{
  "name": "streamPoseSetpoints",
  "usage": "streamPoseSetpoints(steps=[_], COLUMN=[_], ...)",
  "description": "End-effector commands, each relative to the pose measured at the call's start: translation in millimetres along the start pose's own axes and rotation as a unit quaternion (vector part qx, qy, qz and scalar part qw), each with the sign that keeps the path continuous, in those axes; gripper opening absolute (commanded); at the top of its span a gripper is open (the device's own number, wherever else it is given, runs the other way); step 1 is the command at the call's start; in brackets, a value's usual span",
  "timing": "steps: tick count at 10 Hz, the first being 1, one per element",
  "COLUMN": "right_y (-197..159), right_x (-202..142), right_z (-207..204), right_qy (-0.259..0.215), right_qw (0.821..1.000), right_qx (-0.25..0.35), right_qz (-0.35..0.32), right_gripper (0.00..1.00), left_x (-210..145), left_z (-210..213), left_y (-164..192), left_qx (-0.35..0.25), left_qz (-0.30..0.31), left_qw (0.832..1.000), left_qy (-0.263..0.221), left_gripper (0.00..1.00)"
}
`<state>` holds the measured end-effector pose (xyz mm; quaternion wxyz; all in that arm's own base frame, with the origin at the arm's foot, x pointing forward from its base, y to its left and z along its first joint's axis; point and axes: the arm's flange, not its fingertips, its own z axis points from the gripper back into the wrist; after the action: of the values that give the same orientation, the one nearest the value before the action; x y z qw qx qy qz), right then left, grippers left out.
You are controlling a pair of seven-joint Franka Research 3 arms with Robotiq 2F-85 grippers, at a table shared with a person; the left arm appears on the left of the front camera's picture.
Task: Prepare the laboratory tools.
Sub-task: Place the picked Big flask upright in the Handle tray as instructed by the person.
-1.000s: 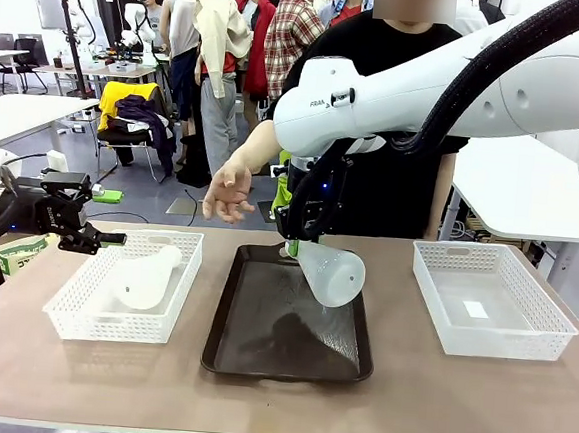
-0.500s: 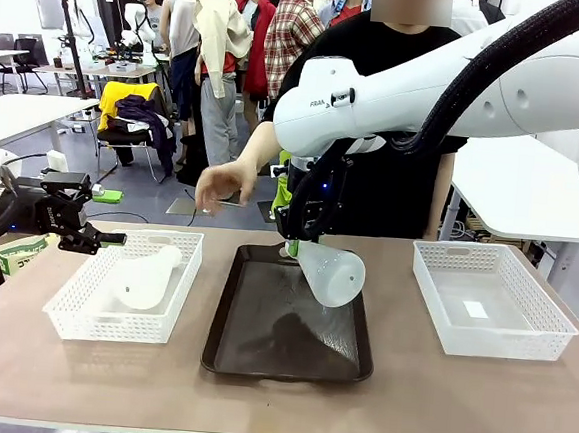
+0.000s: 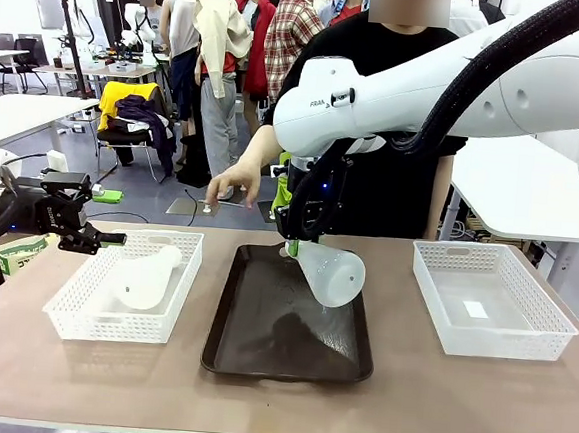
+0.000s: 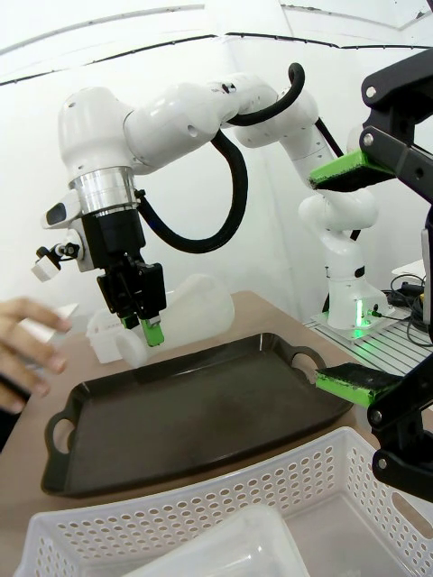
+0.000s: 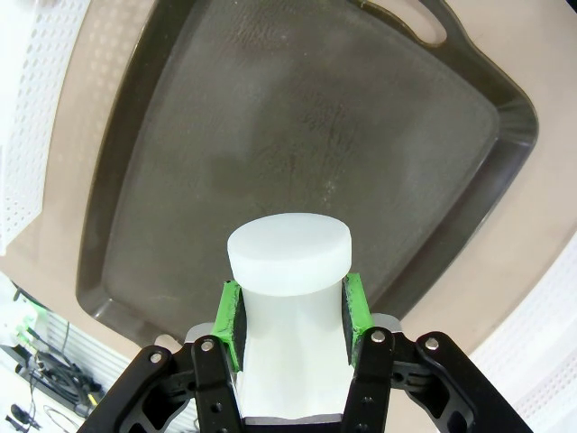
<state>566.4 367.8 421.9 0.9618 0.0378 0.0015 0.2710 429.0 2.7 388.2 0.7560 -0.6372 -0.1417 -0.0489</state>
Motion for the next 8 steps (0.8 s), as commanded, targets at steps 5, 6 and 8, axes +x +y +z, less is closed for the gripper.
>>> streamPoseSetpoints(steps=[5, 6, 8], right_y=[-1, -6, -15], right_x=[-1, -4, -7], right_z=[4, 11, 17], right_qy=[-0.022, -0.058, -0.118], right_qw=[0.999, 0.994, 0.98], right_qx=[0.027, 0.054, 0.113], right_qz=[0.036, 0.069, 0.118], right_gripper=[0.0, 0.0, 0.0], left_x=[0, 0, 0], left_z=[1, 1, 1], left_y=[-2, -2, -2], left_qx=[-0.005, -0.005, -0.005], left_qz=[-0.001, -0.001, -0.001], left_qw=[1.0, 1.0, 1.0], left_qy=[-0.003, -0.003, -0.003], left_gripper=[1.0, 1.0, 1.0])
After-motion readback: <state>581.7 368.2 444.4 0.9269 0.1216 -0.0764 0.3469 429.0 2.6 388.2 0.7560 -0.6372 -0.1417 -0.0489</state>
